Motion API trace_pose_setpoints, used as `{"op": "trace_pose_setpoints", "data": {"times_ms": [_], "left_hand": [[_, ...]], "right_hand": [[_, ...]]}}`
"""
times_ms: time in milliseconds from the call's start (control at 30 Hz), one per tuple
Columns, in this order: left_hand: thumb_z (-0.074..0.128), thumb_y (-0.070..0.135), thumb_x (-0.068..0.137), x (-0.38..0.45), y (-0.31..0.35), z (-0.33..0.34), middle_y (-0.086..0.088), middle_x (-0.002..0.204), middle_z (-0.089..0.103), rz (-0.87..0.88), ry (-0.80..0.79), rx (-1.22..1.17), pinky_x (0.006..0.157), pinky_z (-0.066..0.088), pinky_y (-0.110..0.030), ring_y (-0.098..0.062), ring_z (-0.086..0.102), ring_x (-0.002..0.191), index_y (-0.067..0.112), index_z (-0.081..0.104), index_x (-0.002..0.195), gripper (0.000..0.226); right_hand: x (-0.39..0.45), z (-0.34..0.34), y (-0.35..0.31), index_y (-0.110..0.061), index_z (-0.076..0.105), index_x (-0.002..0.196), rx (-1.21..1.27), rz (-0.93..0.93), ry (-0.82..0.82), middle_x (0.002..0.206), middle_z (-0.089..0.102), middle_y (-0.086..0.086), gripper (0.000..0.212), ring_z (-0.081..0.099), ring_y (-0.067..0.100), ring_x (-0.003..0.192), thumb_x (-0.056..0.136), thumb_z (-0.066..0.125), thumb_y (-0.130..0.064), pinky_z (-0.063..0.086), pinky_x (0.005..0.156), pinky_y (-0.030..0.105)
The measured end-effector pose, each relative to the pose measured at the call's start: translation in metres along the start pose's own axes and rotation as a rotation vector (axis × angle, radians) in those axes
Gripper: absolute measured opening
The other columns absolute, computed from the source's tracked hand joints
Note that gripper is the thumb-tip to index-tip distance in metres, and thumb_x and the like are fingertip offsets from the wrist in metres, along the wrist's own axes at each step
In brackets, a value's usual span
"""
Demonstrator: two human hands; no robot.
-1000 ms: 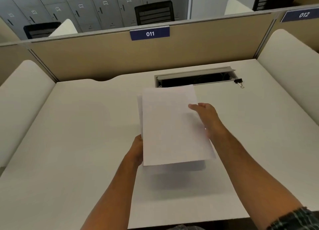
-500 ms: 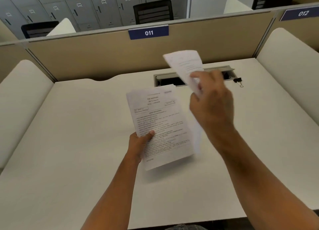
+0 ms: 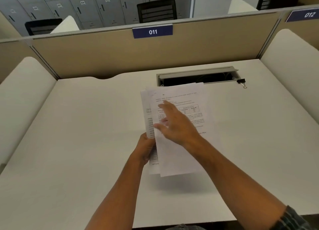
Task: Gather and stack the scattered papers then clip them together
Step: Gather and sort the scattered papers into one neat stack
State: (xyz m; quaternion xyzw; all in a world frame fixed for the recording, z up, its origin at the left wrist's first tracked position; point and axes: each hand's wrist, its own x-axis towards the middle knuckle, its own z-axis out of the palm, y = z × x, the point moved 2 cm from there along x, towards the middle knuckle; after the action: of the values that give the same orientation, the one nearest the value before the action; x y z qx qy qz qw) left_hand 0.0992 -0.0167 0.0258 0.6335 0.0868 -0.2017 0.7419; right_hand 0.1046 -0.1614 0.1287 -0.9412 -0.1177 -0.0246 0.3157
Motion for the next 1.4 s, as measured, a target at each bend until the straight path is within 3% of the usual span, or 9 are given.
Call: {"op": "trace_pose_setpoints", "data": {"times_ms": [167,300,400,467,600,700,833,1133,1400], "left_hand": [[0.084,0.016,0.068,-0.003,0.003,-0.010,-0.018,0.107,0.078,0.006,-0.014,-0.050,0.068,0.064,-0.042,-0.035,0.077,0.088,0.012,0.078,0.107,0.040],[0.076,0.012,0.073,-0.005,0.008,-0.011,-0.013,0.104,0.079,0.006,-0.009,-0.097,0.067,0.064,-0.041,-0.032,0.078,0.085,0.022,0.081,0.099,0.028],[0.077,0.024,0.068,-0.006,0.018,-0.001,-0.008,0.089,0.078,-0.023,-0.009,-0.017,0.063,0.061,-0.035,-0.023,0.075,0.075,0.024,0.082,0.082,0.015],[0.074,0.039,0.068,-0.008,0.022,0.004,-0.003,0.078,0.077,-0.052,0.050,0.047,0.057,0.057,-0.029,-0.019,0.072,0.068,0.028,0.080,0.067,0.013],[0.049,0.076,0.089,-0.012,0.032,0.006,-0.006,0.106,0.081,0.014,-0.028,-0.147,0.070,0.064,-0.035,-0.027,0.078,0.094,0.029,0.083,0.102,0.060],[0.087,0.053,0.071,-0.013,0.050,0.009,-0.010,0.116,0.078,0.186,-0.021,0.029,0.088,0.063,-0.041,-0.033,0.074,0.110,0.019,0.080,0.111,0.053],[0.088,0.022,0.073,-0.014,0.068,0.009,-0.006,0.121,0.075,0.314,-0.115,0.088,0.091,0.061,-0.047,-0.030,0.070,0.114,0.032,0.075,0.117,0.047],[0.082,0.015,0.079,-0.025,0.074,-0.001,-0.005,0.122,0.075,0.343,-0.169,0.085,0.089,0.060,-0.038,-0.030,0.072,0.108,0.028,0.079,0.113,0.036],[0.089,0.015,0.072,-0.031,0.067,0.006,-0.005,0.115,0.075,0.402,-0.149,0.081,0.088,0.061,-0.038,-0.024,0.071,0.109,0.028,0.073,0.120,0.052]], "right_hand": [[-0.010,-0.050,0.057,-0.015,0.036,0.155,-0.197,0.138,0.488,0.166,0.030,0.010,0.090,0.041,0.031,0.145,0.083,0.081,-0.046,0.043,0.112,0.047],[-0.016,-0.060,0.105,-0.025,0.024,0.158,0.719,0.633,0.218,0.147,0.051,0.006,0.108,0.060,0.029,0.124,0.076,0.087,-0.052,0.054,0.100,0.049],[-0.024,-0.038,0.116,-0.006,0.055,0.141,1.204,0.542,-0.043,0.127,0.071,0.017,0.067,0.073,0.036,0.110,0.085,0.085,-0.025,0.060,0.092,0.050],[-0.028,-0.025,0.117,-0.007,0.067,0.128,1.223,0.490,-0.028,0.122,0.075,0.016,0.048,0.074,0.036,0.108,0.084,0.084,-0.015,0.063,0.083,0.044],[-0.028,-0.024,0.116,-0.015,0.077,0.112,1.211,0.406,0.143,0.115,0.078,0.013,0.039,0.076,0.035,0.101,0.076,0.091,-0.017,0.064,0.076,0.040],[-0.025,-0.038,0.108,-0.023,0.080,0.105,1.107,0.262,0.235,0.111,0.079,0.008,0.032,0.077,0.031,0.097,0.075,0.090,-0.017,0.064,0.077,0.038],[-0.028,-0.058,0.086,-0.031,0.083,0.099,1.037,0.084,0.288,0.106,0.080,0.001,0.030,0.075,0.028,0.092,0.071,0.089,-0.025,0.063,0.077,0.036],[-0.050,-0.058,0.084,-0.041,0.083,0.096,1.011,-0.006,0.433,0.099,0.080,-0.009,0.028,0.075,0.020,0.091,0.072,0.087,-0.028,0.063,0.077,0.035],[-0.051,-0.040,0.097,-0.028,0.080,0.109,1.171,-0.069,0.282,0.106,0.078,-0.005,0.043,0.073,0.017,0.097,0.068,0.093,-0.022,0.061,0.077,0.033]]}}
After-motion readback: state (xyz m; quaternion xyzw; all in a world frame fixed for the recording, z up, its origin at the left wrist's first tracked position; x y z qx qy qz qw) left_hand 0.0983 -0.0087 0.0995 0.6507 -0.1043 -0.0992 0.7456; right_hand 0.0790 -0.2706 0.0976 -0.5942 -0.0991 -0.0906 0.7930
